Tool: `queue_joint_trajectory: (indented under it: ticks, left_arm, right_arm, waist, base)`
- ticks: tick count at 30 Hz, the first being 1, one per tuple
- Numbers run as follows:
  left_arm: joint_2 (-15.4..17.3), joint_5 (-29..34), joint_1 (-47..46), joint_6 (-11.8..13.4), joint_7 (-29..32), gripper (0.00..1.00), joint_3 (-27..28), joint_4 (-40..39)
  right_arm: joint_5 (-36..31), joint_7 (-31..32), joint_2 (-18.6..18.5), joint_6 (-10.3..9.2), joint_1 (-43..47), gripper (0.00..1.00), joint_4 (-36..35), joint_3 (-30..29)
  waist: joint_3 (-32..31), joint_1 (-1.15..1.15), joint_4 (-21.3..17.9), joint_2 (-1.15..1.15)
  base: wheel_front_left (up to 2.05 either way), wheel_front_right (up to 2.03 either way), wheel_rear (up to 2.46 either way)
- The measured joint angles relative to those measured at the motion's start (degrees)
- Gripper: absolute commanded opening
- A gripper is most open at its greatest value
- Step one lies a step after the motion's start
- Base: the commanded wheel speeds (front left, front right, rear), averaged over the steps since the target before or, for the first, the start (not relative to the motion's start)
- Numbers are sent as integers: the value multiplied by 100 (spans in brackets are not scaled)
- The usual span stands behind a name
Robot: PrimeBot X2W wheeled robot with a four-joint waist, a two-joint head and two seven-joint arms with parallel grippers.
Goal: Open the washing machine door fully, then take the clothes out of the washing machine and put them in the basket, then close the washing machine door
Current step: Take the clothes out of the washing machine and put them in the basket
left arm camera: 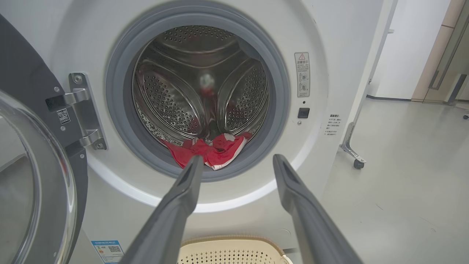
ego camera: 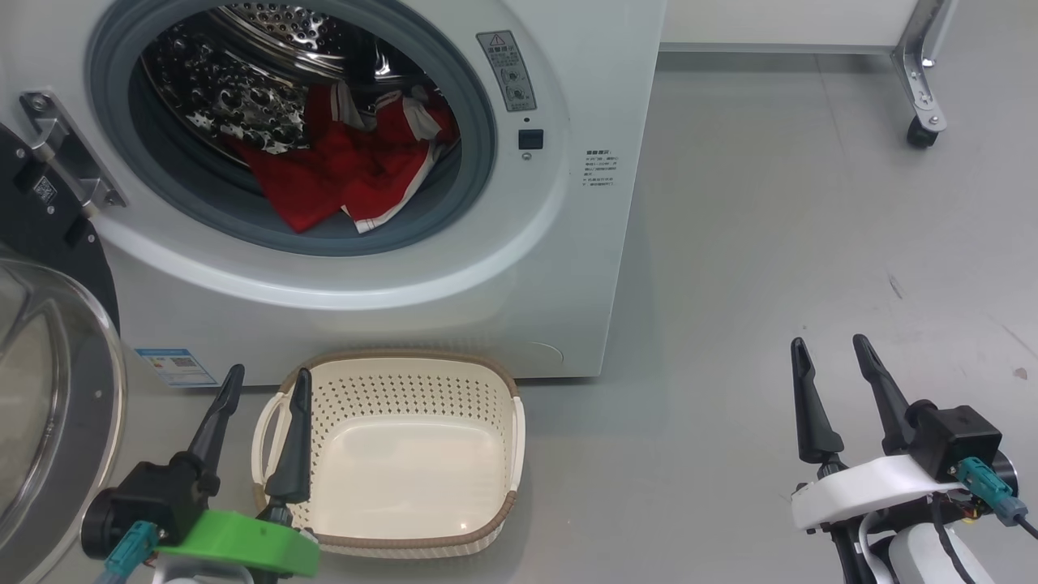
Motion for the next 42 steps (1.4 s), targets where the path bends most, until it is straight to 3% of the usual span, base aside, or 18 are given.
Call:
queue_joint_trajectory:
  ticks: [22,31,42]
  left_arm:
    - [100,32,9,0,0,100,36,52]
    - [277,32,-112,0,31,100,159,52]
    - [619,10,-1076,4,419,100,547,37]
  right_arm:
    - [-69,0,41,52,-4,100,8,78]
    - [-153,0,85,45,-67,100,-108,148]
    - [-215,0,216,36,-307,100,-264,264]
  waist:
    - [140,0,-111,0]
    - [568,0,-309,0]
    - [1241,0,-706,0]
  base:
    - [0,0,0]
    - [0,0,0]
    - [0,0,0]
